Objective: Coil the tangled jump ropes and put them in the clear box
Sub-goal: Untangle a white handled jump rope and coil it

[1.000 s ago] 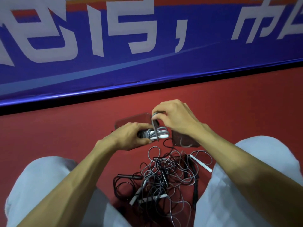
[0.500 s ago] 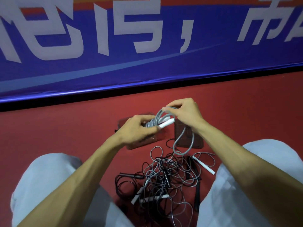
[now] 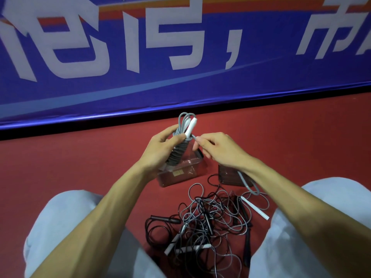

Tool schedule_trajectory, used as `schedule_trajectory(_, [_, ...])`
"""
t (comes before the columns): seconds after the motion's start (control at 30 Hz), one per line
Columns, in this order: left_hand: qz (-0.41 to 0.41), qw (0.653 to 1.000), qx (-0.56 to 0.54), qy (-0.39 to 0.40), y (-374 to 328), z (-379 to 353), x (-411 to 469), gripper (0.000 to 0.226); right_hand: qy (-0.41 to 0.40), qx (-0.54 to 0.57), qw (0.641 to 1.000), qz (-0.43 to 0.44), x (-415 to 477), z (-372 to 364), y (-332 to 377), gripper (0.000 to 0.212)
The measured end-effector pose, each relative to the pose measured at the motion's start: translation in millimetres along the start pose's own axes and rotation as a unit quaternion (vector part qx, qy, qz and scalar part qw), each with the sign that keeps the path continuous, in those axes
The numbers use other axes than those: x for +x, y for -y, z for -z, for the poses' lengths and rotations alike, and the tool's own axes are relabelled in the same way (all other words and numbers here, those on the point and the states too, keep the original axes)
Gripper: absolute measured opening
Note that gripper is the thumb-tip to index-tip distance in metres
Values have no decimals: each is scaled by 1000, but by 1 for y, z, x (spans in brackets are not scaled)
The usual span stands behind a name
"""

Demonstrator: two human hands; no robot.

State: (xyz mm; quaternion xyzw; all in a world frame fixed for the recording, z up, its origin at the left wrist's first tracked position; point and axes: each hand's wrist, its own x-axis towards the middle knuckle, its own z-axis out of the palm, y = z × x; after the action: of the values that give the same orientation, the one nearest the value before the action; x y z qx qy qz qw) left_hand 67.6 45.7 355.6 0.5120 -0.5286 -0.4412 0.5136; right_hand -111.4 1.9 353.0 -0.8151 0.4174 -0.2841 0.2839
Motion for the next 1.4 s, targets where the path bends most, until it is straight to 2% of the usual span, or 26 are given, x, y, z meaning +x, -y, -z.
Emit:
schedule_trajectory(0.13, [-24, 997, 62, -46, 9, 6, 8, 18, 71, 12, 997, -37, -3, 1, -4, 15])
schedule_trajectory(0.2, [-38, 990, 110, -81, 16, 13, 14, 16, 109, -3, 992, -66, -5, -1, -7, 13])
schedule_trajectory(0.33, [-37, 938, 317, -135, 24, 20, 18, 34, 144, -94, 982, -77, -8, 0, -5, 20])
schedule_trajectory(0.4, [-36, 912, 383, -142, 24, 18, 17, 37, 141, -153, 975, -75, -10, 4, 0, 26])
schedule_trajectory(0.47, [-31, 889, 441, -123, 25, 15, 16, 39, 110, -211, 970, -43, -13, 7, 4, 30])
schedule_trajectory(0.53, [-28, 867, 490, -80, 28, 12, 15, 42, 86, -252, 963, 32, -16, 9, 8, 27])
schedule_trajectory(0.6, [-31, 854, 519, -22, 30, 8, 15, 46, 92, -268, 953, 106, -19, 9, 11, 25])
schedule_trajectory(0.7, [-49, 836, 537, 102, 31, 2, 11, 42, 96, -272, 944, 159, -20, 8, 9, 17])
schedule_trajectory(0.83, [-76, 858, 451, 232, 34, -6, 5, 21, 36, -254, 949, 181, -17, 7, 2, 16])
schedule_trajectory(0.93, [-74, 876, 401, 258, 29, -12, -1, 31, -36, -226, 962, 150, -13, 4, -7, 14])
schedule_trajectory(1.07, [-73, 912, 334, 229, 24, -11, -4, 33, -101, -130, 982, 92, -5, -1, -13, 10])
schedule_trajectory(1.17, [-59, 931, 307, 191, 25, -14, -5, 38, -106, -51, 992, 50, -2, 0, -12, 7])
schedule_trajectory(1.23, [-59, 934, 303, 179, 26, -16, -6, 28, -106, -24, 993, 36, -2, 1, -11, 6])
schedule_trajectory(1.33, [-47, 952, 248, 173, 24, -15, -4, 7, -112, -37, 993, 26, -3, 7, -14, 9])
schedule_trajectory(1.4, [-39, 972, 171, 157, 19, -15, -4, 8, -95, -110, 989, 2, -5, 11, -18, 15])
